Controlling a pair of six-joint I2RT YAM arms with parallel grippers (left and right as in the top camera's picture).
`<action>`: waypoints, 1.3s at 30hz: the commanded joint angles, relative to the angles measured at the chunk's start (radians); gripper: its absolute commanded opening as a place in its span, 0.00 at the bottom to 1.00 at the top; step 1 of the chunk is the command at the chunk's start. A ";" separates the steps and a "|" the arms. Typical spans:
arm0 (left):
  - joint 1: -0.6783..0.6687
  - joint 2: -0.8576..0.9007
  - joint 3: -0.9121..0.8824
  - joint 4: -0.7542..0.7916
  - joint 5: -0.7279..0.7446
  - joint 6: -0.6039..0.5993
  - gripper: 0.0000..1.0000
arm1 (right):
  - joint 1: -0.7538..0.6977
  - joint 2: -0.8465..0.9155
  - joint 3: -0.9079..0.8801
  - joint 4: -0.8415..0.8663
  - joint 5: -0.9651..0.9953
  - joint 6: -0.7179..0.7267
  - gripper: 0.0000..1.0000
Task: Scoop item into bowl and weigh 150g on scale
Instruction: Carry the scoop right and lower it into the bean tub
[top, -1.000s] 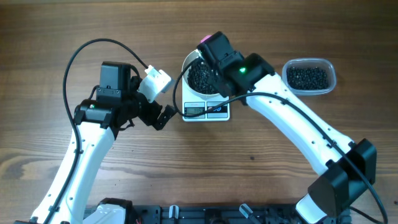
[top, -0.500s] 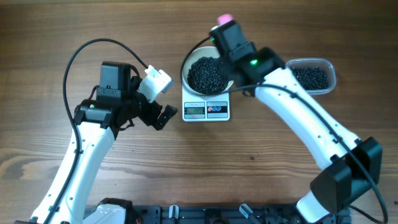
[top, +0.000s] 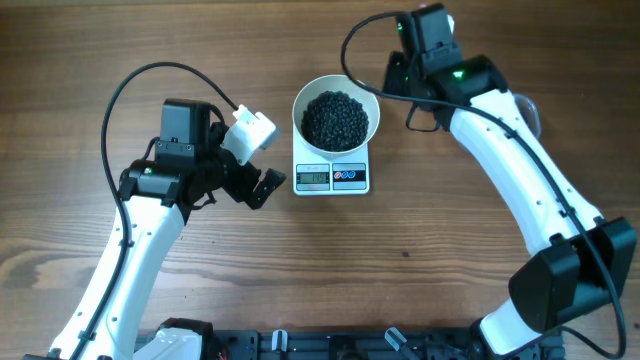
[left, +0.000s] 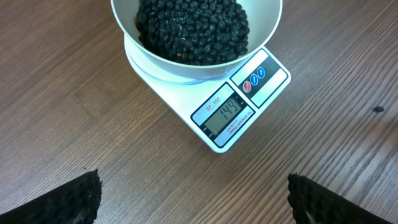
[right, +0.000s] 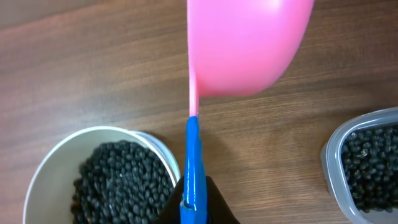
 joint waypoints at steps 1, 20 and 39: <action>0.005 -0.003 -0.006 0.003 0.005 -0.003 1.00 | -0.009 -0.021 0.028 0.013 -0.015 0.050 0.04; 0.005 -0.003 -0.006 0.003 0.005 -0.003 1.00 | -0.034 -0.021 0.028 0.010 0.003 0.153 0.04; 0.005 -0.003 -0.006 0.003 0.005 -0.003 1.00 | -0.291 -0.022 0.028 -0.296 -0.270 0.008 0.04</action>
